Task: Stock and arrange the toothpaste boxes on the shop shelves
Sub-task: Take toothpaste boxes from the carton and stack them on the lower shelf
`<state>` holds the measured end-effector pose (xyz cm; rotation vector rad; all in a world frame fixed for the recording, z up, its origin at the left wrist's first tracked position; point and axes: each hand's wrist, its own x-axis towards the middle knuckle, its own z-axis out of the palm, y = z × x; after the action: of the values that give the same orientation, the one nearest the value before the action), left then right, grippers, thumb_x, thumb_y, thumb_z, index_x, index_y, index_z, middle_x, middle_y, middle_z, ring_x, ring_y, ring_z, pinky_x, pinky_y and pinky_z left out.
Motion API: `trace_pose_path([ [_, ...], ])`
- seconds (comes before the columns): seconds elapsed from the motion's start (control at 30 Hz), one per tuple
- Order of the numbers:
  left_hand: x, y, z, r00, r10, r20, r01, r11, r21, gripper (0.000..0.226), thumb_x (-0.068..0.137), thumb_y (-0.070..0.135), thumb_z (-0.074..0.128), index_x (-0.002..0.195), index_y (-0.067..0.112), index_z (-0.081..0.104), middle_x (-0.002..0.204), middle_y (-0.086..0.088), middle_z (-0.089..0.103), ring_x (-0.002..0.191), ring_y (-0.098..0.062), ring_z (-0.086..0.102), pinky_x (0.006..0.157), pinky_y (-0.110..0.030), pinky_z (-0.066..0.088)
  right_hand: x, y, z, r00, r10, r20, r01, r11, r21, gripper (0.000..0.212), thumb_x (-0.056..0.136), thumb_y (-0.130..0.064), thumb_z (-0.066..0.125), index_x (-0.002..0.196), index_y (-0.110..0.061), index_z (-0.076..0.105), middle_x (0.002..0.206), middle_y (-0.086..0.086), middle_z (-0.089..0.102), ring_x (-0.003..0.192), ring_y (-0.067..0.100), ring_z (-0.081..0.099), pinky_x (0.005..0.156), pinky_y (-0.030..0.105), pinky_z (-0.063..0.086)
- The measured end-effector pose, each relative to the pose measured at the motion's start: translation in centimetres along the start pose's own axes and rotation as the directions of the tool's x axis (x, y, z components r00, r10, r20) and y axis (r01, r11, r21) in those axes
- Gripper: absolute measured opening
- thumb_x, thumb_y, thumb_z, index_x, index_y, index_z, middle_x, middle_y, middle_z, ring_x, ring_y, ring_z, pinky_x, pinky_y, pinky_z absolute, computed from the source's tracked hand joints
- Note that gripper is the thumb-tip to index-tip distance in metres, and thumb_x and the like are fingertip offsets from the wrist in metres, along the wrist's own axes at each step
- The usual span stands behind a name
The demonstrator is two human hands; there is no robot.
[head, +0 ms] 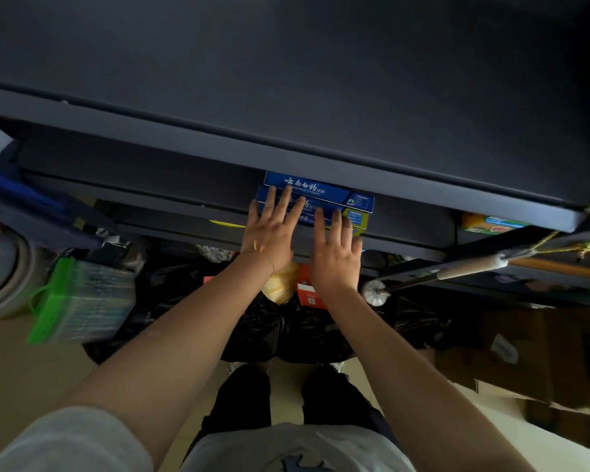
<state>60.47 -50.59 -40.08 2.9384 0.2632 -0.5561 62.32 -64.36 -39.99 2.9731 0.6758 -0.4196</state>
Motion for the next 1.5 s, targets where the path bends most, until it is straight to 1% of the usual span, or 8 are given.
trace_pose_path([
  [0.53, -0.6, 0.9, -1.5, 0.998, 0.031, -0.047, -0.030, 0.999, 0.019, 0.098, 0.091, 0.032, 0.059, 0.156, 0.029, -0.014, 0.163, -0.009, -0.021, 0.150, -0.039, -0.014, 0.117, -0.063, -0.001, -1.5, 0.6, -2.5, 0.998, 0.049, -0.027, -0.043, 0.982, 0.185, 0.078, 0.094, -0.022, 0.050, 0.158, -0.018, 0.006, 0.165, 0.008, 0.000, 0.152, 0.026, -0.003, 0.122, 0.047, 0.008],
  [0.63, -1.9, 2.5, -2.9, 0.992, 0.070, -0.108, -0.071, 0.997, -0.007, 0.078, 0.093, 0.033, 0.056, 0.156, 0.024, 0.011, 0.164, -0.012, 0.007, 0.149, -0.039, 0.013, 0.116, -0.057, 0.018, -4.6, 2.1, -3.1, 0.996, 0.026, -0.088, 0.004, 0.946, 0.323, 0.052, 0.092, -0.020, 0.053, 0.143, -0.013, 0.044, 0.150, 0.014, 0.038, 0.141, 0.033, 0.031, 0.111, 0.048, 0.032],
  [0.7, -3.6, 4.6, -3.7, 0.991, 0.094, -0.093, -0.099, 0.994, -0.054, 0.049, 0.096, 0.032, 0.050, 0.142, 0.018, 0.041, 0.145, -0.013, 0.045, 0.127, -0.035, 0.048, 0.096, -0.044, 0.043, -7.3, 4.0, -2.9, 0.997, 0.053, -0.062, -0.019, 0.891, 0.453, 0.025, 0.090, -0.018, 0.053, 0.110, -0.009, 0.064, 0.115, 0.014, 0.060, 0.113, 0.035, 0.054, 0.088, 0.044, 0.049],
  [0.8, -6.5, 9.0, -3.6, 0.995, 0.099, -0.012, -0.099, 0.985, -0.138, 0.027, 0.098, 0.029, 0.044, 0.116, 0.022, 0.063, 0.113, -0.007, 0.067, 0.096, -0.029, 0.063, 0.067, -0.032, 0.043, -12.0, 8.3, -2.4, 0.983, 0.181, 0.006, -0.151, 0.799, 0.582, 0.018, 0.091, -0.020, 0.053, 0.091, -0.006, 0.065, 0.093, 0.014, 0.066, 0.089, 0.034, 0.061, 0.073, 0.042, 0.052],
  [1.03, -13.0, 26.6, -3.3, 0.962, 0.273, -0.018, -0.270, 0.935, -0.228, 0.027, 0.098, 0.030, 0.048, 0.118, 0.027, 0.066, 0.114, 0.004, 0.067, 0.105, -0.021, 0.061, 0.078, -0.033, 0.049, -23.4, 25.0, -2.1, 0.960, 0.246, -0.133, -0.088, 0.718, 0.690, 0.016, 0.094, -0.016, 0.055, 0.094, -0.009, 0.070, 0.086, 0.009, 0.069, 0.071, 0.025, 0.061, 0.060, 0.035, 0.047],
  [1.27, -19.0, 47.8, -1.7, 0.927, 0.373, -0.034, -0.360, 0.859, -0.363, 0.023, 0.096, 0.031, 0.056, 0.113, 0.028, 0.070, 0.109, 0.004, 0.071, 0.099, -0.018, 0.065, 0.080, -0.031, 0.051, -34.6, 43.0, -3.0, 0.924, 0.356, -0.137, -0.133, 0.637, 0.760, 0.020, 0.096, -0.016, 0.054, 0.104, -0.011, 0.071, 0.092, 0.004, 0.070, 0.080, 0.019, 0.062, 0.063, 0.028, 0.041],
  [1.4, -19.9, 54.9, -2.2, 0.914, 0.405, -0.021, -0.378, 0.831, -0.409, 0.023, 0.099, 0.033, 0.053, 0.117, 0.030, 0.067, 0.106, 0.009, 0.068, 0.085, -0.010, 0.063, 0.071, -0.030, 0.052, -37.5, 50.2, -3.5, 0.901, 0.410, -0.142, -0.156, 0.612, 0.775, 0.021, 0.098, -0.019, 0.051, 0.106, -0.014, 0.069, 0.088, 0.002, 0.068, 0.065, 0.010, 0.051, 0.051, 0.018, 0.033],
  [1.5, -19.2, 58.5, -2.6, 0.911, 0.409, -0.056, -0.394, 0.819, -0.417, 0.022, 0.099, 0.030, 0.054, 0.115, 0.029, 0.068, 0.107, 0.008, 0.069, 0.089, -0.012, 0.064, 0.076, -0.033, 0.053, -37.9, 54.1, -3.9, 0.878, 0.440, -0.188, -0.133, 0.602, 0.788, 0.021, 0.097, -0.017, 0.053, 0.108, -0.012, 0.069, 0.096, 0.006, 0.069, 0.074, 0.016, 0.058, 0.059, 0.024, 0.041],
])
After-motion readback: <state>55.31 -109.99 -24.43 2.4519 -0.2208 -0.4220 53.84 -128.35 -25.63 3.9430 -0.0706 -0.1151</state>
